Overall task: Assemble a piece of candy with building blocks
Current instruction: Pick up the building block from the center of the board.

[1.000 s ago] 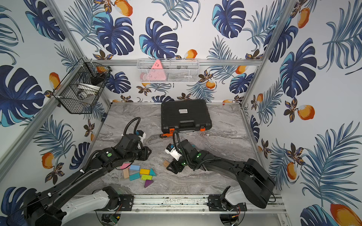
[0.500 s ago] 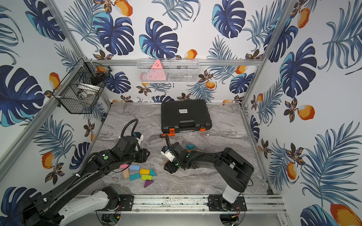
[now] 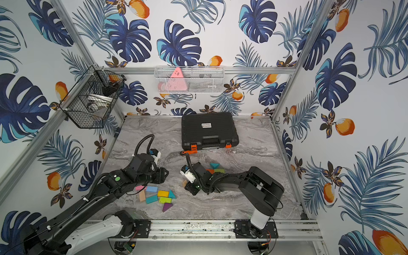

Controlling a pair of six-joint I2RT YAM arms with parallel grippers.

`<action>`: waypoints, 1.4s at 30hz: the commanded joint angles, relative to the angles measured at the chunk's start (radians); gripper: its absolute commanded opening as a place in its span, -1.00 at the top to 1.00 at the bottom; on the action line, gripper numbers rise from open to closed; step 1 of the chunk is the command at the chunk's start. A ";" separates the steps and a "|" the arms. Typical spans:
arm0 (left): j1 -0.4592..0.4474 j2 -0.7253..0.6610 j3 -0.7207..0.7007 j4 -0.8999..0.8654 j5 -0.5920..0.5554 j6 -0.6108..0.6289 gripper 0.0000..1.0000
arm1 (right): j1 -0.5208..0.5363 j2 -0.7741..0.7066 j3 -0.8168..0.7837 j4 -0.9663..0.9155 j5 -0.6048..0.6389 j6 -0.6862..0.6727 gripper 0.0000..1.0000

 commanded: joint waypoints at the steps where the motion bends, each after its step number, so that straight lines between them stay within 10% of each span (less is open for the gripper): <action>1: 0.002 -0.005 0.005 -0.013 -0.008 0.003 -0.09 | 0.001 -0.015 0.003 0.051 0.006 0.023 0.58; 12: 0.002 0.008 0.090 0.004 0.085 0.100 -0.18 | -0.051 -0.198 0.012 0.053 -0.145 0.145 0.57; 21: -0.003 -0.026 0.214 0.013 0.294 0.684 -0.58 | -0.196 -0.402 0.067 0.034 -0.427 0.303 0.55; 23: -0.018 -0.080 0.160 0.066 0.357 0.831 -0.96 | -0.207 -0.428 0.080 0.026 -0.475 0.327 0.54; 28: -0.018 -0.080 0.154 0.122 0.365 1.078 -0.98 | -0.207 -0.468 0.088 0.009 -0.548 0.359 0.52; 42: -0.116 0.050 0.180 0.175 0.449 1.254 -0.97 | -0.204 -0.504 0.023 0.039 -0.584 0.417 0.52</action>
